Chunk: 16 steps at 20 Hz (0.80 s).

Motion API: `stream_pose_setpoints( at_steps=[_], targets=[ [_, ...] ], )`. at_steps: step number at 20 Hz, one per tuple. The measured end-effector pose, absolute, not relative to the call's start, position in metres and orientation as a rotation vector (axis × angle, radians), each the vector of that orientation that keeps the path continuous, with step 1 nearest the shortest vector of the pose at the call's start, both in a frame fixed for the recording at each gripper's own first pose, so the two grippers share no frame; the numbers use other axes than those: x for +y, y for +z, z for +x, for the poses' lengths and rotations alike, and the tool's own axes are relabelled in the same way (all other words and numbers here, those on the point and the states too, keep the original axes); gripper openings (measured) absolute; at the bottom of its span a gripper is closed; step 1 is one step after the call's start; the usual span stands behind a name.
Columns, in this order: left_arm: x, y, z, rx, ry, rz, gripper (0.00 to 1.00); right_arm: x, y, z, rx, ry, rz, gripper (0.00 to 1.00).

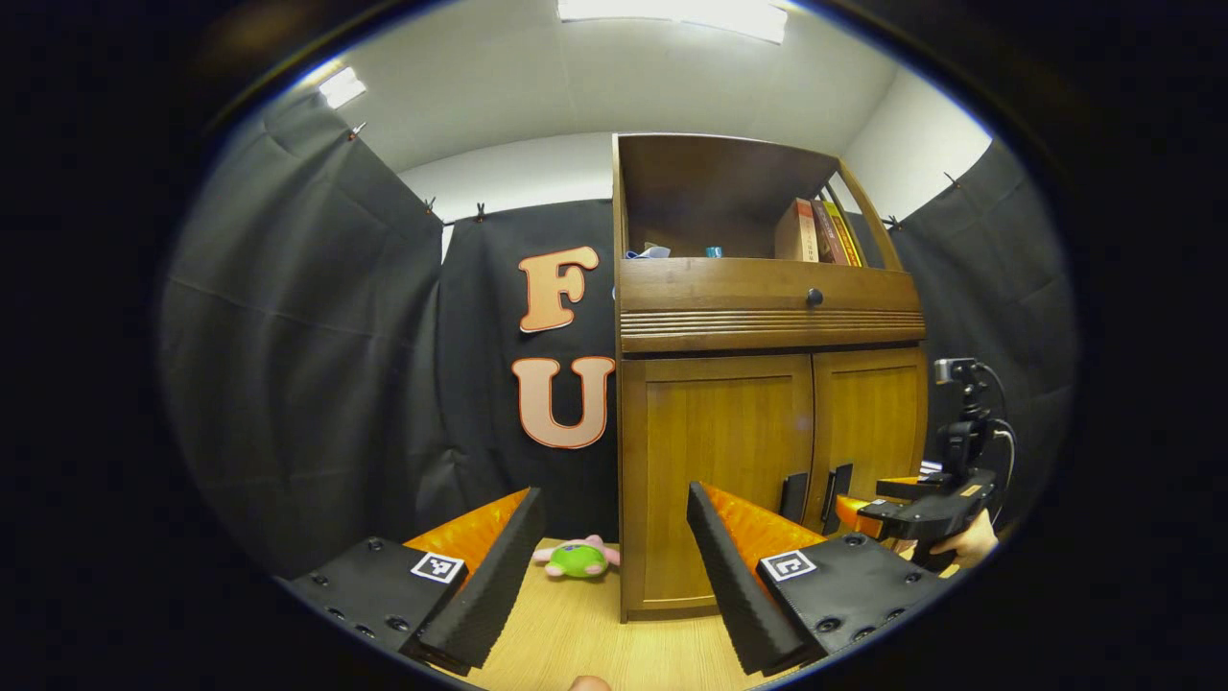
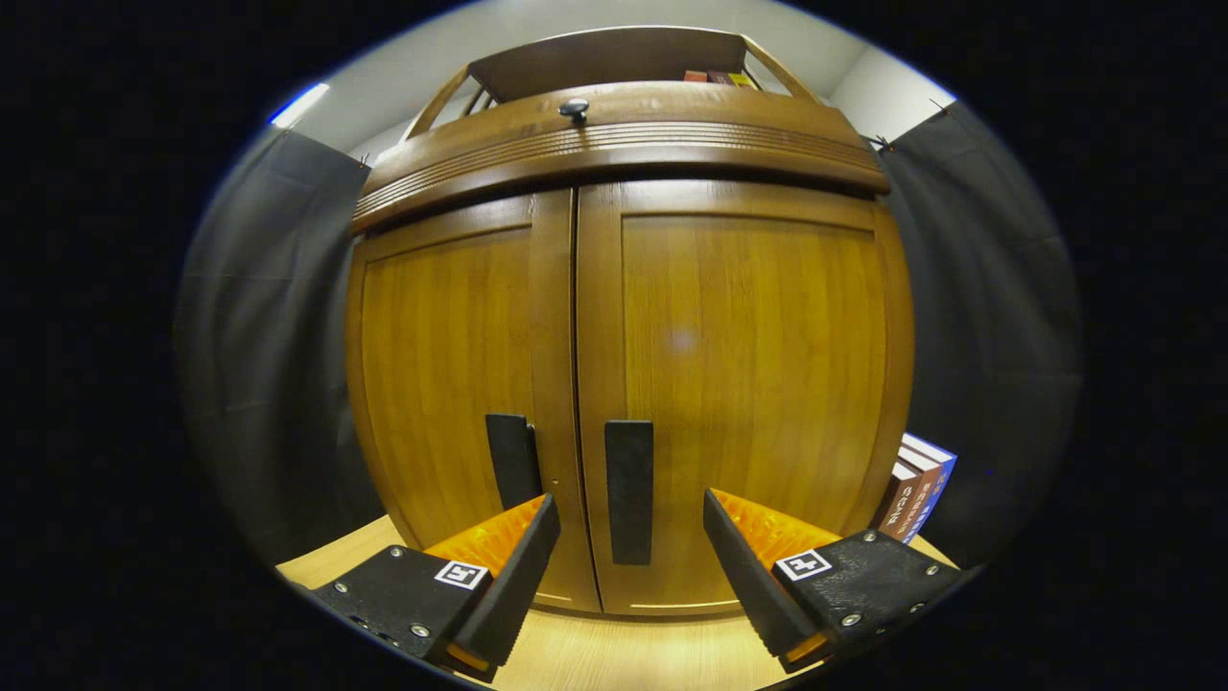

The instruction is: Open the right door of the double-door shoe cabinet with the right hand, and open the left door with the left hand.

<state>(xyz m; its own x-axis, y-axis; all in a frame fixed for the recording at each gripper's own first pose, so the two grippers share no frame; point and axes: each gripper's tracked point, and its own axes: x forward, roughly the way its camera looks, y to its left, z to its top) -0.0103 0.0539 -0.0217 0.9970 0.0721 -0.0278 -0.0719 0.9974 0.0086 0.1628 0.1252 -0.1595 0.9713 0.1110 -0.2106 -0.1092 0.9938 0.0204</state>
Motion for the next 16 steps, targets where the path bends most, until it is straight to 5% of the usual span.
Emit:
stream_pose_setpoints(
  at_steps=[1,2,3,4,6,8,9,14,16],
  targets=[
    [0.054,-0.024,-0.01,0.03,0.073,0.009,0.95,0.128,-0.163,0.169,0.223,0.108,0.013,0.94],
    [0.055,-0.025,-0.009,0.034,0.075,0.011,0.95,0.128,-0.167,0.174,0.229,0.107,0.021,0.8],
    [0.056,-0.026,-0.009,0.036,0.075,0.015,0.95,0.127,-0.17,0.178,0.231,0.102,0.031,1.0],
    [0.057,-0.026,-0.01,0.038,0.076,0.017,0.96,0.127,-0.172,0.183,0.228,0.1,0.041,1.0],
    [0.057,-0.025,-0.009,0.034,0.075,0.015,0.95,0.127,-0.174,0.193,0.216,0.097,0.053,0.78],
    [0.058,-0.027,-0.008,0.033,0.076,0.008,0.95,0.127,-0.176,0.201,0.204,0.093,0.049,0.92],
    [0.057,-0.028,-0.007,0.034,0.073,0.004,0.95,0.128,-0.177,0.203,0.203,0.098,0.048,0.75],
    [0.056,-0.032,-0.004,0.041,0.065,-0.006,0.95,0.133,-0.185,0.214,0.212,0.106,0.056,0.6],
    [0.058,-0.033,-0.004,0.043,0.07,-0.005,0.95,0.132,-0.186,0.216,0.214,0.096,0.054,0.39]
  ],
)
